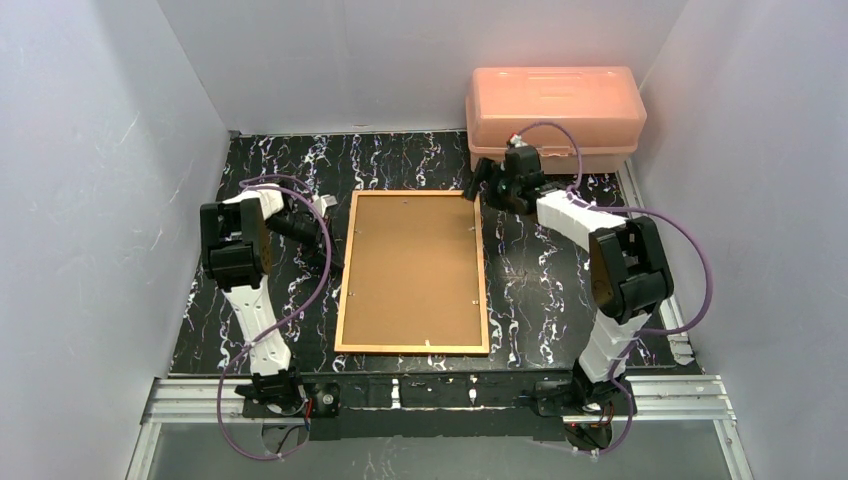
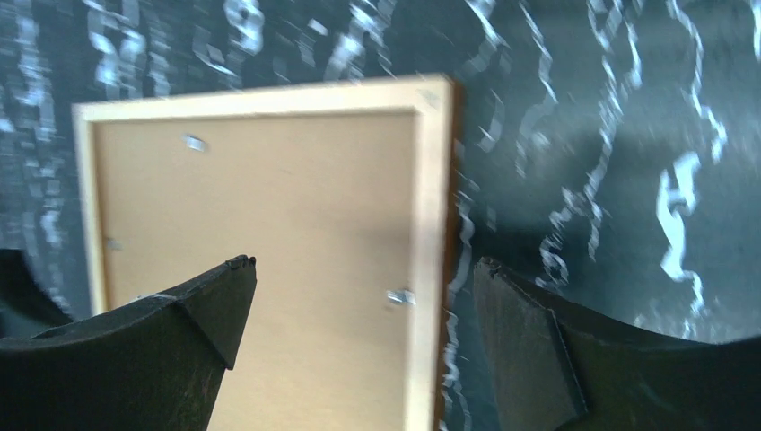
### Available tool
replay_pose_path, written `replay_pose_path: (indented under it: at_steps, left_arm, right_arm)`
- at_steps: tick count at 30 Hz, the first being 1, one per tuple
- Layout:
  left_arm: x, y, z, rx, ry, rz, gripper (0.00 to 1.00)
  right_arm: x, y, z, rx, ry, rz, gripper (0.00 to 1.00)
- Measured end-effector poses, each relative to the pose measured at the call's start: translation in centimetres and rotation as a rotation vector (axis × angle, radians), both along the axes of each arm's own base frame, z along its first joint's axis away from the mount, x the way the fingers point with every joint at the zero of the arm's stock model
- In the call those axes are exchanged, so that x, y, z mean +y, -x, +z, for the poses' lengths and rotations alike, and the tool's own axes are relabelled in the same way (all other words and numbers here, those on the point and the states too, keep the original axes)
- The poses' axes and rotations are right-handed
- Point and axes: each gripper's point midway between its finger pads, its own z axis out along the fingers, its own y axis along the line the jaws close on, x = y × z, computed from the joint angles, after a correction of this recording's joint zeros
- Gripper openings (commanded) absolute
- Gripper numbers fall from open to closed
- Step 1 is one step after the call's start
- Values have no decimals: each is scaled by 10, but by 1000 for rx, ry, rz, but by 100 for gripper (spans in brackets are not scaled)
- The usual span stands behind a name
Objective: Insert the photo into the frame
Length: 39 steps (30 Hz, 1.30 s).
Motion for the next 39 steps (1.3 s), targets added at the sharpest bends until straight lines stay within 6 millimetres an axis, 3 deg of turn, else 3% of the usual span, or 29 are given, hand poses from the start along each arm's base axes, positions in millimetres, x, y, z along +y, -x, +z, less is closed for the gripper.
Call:
replay_pose_path:
  at_steps: [3,8,15,18,23,29,31,34,39]
  left_arm:
    - [1,5,0,-19,-16,-26,8]
    - [5,15,-7,-60,-52,-88,6]
    - [11,29,-13,-118,-80,-187,4]
    - [16,32,-13,-154,-102,-236,3]
    - [24,44,-13,-165,-118,-314,3]
    - [24,67,-12,-120,-94,-386,5]
    - [21,73,-9,-102,-86,-411,7]
    - [13,76,-6,-103,-64,-449,18]
    - [5,66,14,-106,-30,-466,28]
  right_arm:
    - [-20,15,-46,100,43,-30,99]
    - [-15,19,-78,169,36,-12,99]
    - [17,-5,-74,148,-52,27,99]
    - [42,-23,-70,127,-55,61,99]
    - [105,-58,-63,69,-52,139,99]
    - [171,-81,-51,-3,-63,237,99]
    - [185,-80,-46,-20,-66,264,99]
    - [204,-61,-41,-9,-88,336,99]
    - [208,-29,-41,3,-16,411,99]
